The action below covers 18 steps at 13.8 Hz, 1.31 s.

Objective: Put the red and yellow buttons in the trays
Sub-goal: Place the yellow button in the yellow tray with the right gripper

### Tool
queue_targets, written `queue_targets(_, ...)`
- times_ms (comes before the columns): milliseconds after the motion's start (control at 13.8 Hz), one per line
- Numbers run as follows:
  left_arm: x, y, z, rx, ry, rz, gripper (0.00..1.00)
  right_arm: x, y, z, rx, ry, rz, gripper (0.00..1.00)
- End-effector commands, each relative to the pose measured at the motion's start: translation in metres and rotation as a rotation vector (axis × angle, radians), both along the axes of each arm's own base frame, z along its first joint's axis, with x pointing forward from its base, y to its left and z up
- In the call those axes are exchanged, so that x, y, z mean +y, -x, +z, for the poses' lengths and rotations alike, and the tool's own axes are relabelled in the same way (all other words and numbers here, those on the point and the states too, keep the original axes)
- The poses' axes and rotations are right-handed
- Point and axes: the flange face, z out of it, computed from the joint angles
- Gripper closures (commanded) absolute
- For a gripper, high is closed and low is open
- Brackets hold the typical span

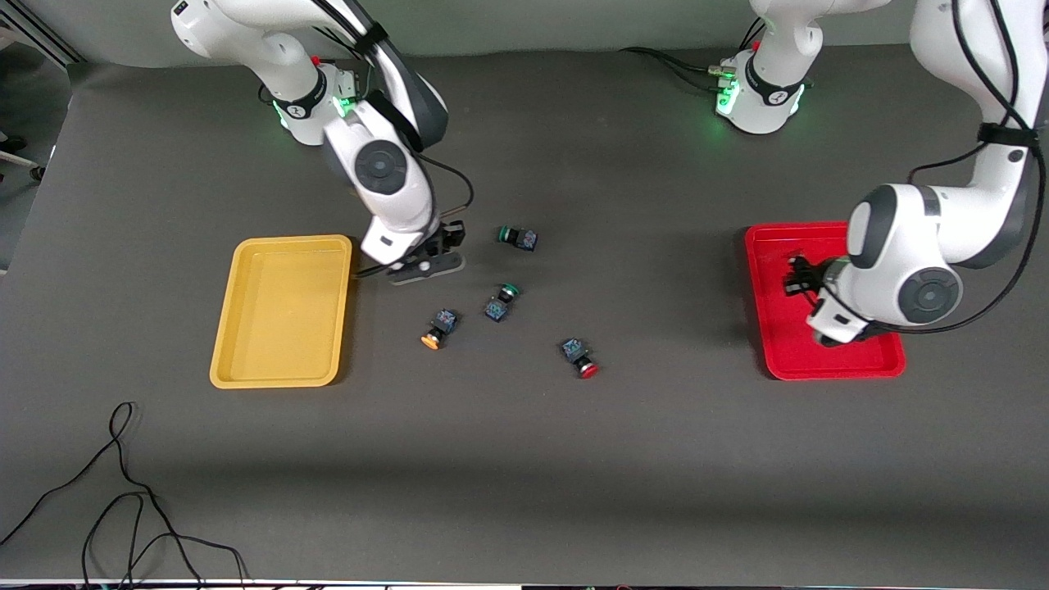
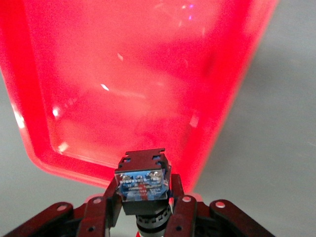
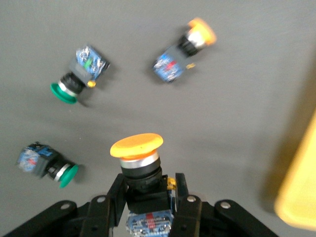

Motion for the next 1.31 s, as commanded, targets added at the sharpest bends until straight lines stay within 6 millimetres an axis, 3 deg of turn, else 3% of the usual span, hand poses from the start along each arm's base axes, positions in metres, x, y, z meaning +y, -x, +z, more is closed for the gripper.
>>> queue_targets(0,0.001,0.031,-0.033,-0.047,0.008,-0.051,1.00,-0.046,-0.043,0.045,0.012,0.024,-0.115,0.92)
queue_targets(145,0.009,0.041,-0.051,-0.075,0.015,-0.038,1.00,-0.103,-0.063,0.068,-0.009,0.015,-0.204,0.92)
queue_targets(218,0.008,0.042,-0.053,-0.066,0.015,-0.038,0.95,-0.136,-0.072,0.071,-0.001,0.021,-0.231,0.92)
queue_targets(290,0.009,0.041,-0.049,-0.062,0.011,-0.033,0.17,-0.170,-0.080,0.071,0.008,0.023,-0.228,0.92)
queue_targets(363,0.010,0.034,-0.032,-0.054,0.003,-0.025,0.00,-0.205,-0.084,0.064,0.024,0.023,-0.222,0.92)
queue_targets(508,0.003,0.002,0.017,-0.010,-0.003,-0.023,0.00,-0.267,-0.087,0.040,0.034,0.006,-0.198,0.93)
queue_targets(580,-0.007,-0.010,0.042,0.000,-0.008,-0.031,0.00,-0.297,-0.086,0.015,0.028,0.013,-0.164,0.93)
queue_targets(725,-0.057,-0.036,0.075,-0.016,0.015,-0.087,0.00,-0.349,-0.083,-0.049,0.012,-0.022,-0.105,0.93)
queue_targets(798,-0.085,-0.048,0.085,-0.034,0.058,-0.053,0.00,-0.363,-0.085,-0.082,0.023,-0.050,-0.081,0.93)
queue_targets(943,-0.152,-0.081,0.090,-0.072,0.103,0.064,0.00,-0.387,-0.089,-0.132,0.015,-0.076,-0.051,0.94)
queue_targets(1016,-0.197,-0.098,0.095,-0.092,0.096,0.126,0.00,-0.390,-0.093,-0.146,0.022,-0.078,-0.042,0.93)
queue_targets(1161,-0.269,-0.114,0.082,-0.085,0.069,0.286,0.00,-0.393,-0.093,-0.148,0.026,-0.078,-0.060,0.93)
queue_targets(1233,-0.301,-0.115,0.070,-0.102,0.067,0.336,0.00,-0.392,-0.095,-0.145,0.022,-0.079,-0.068,0.73)
